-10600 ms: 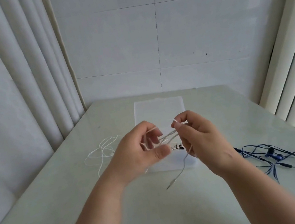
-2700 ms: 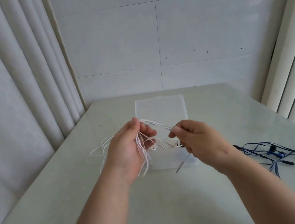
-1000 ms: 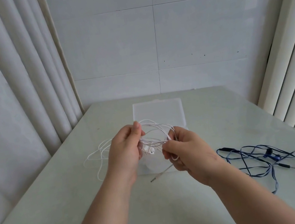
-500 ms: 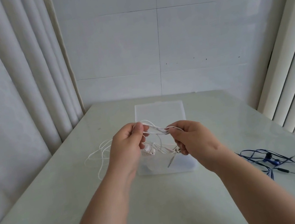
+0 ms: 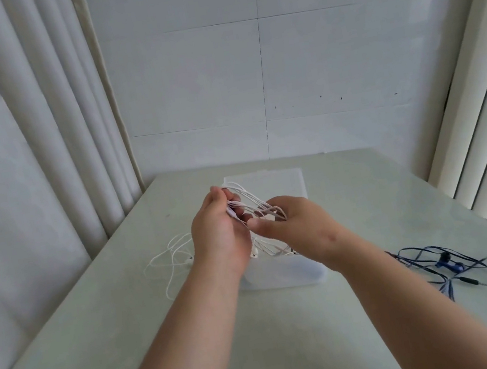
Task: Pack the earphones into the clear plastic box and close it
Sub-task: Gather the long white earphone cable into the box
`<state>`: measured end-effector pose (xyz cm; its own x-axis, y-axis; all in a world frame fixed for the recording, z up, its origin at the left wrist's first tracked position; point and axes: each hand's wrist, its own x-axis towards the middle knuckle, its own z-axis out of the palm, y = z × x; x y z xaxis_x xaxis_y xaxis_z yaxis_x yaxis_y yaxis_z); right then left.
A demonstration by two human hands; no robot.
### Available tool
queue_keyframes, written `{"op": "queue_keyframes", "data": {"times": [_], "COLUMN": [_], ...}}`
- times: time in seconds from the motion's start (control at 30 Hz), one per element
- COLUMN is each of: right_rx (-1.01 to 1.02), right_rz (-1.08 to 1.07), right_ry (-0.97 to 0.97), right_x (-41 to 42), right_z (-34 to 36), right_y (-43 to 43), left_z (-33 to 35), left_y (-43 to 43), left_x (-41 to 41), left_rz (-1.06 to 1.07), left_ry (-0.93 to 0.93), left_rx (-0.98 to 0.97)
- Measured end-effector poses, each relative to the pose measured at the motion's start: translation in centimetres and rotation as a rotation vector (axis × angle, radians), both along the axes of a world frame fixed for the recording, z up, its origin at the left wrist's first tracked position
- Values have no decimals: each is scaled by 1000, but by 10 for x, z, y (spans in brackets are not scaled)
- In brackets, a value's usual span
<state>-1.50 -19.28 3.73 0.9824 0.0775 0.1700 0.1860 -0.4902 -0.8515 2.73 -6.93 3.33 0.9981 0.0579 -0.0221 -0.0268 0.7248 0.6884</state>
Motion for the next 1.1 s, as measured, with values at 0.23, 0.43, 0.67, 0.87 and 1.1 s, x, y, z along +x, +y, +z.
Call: {"op": "queue_keyframes", "data": {"times": [0.23, 0.43, 0.67, 0.87, 1.1], "right_rx": [76, -33, -881, -965, -891], "right_rz": [-145, -92, 27, -4, 2], "right_ry": [24, 148, 263, 374, 386], "right_x": [9, 28, 40, 40, 34], "right_z": [8, 3, -12, -6, 0], "right_y": [-6, -16, -1, 5, 9], "left_z": [-2, -18, -38, -38, -38], "left_y": [3, 23, 26, 24, 20], "left_x": [-2, 10, 15, 8, 4], "left_rz": [152, 200, 131, 147, 25], "left_ry": [-80, -76, 4, -464, -586], "left_rx": [442, 1192, 1879, 1641, 1890]}}
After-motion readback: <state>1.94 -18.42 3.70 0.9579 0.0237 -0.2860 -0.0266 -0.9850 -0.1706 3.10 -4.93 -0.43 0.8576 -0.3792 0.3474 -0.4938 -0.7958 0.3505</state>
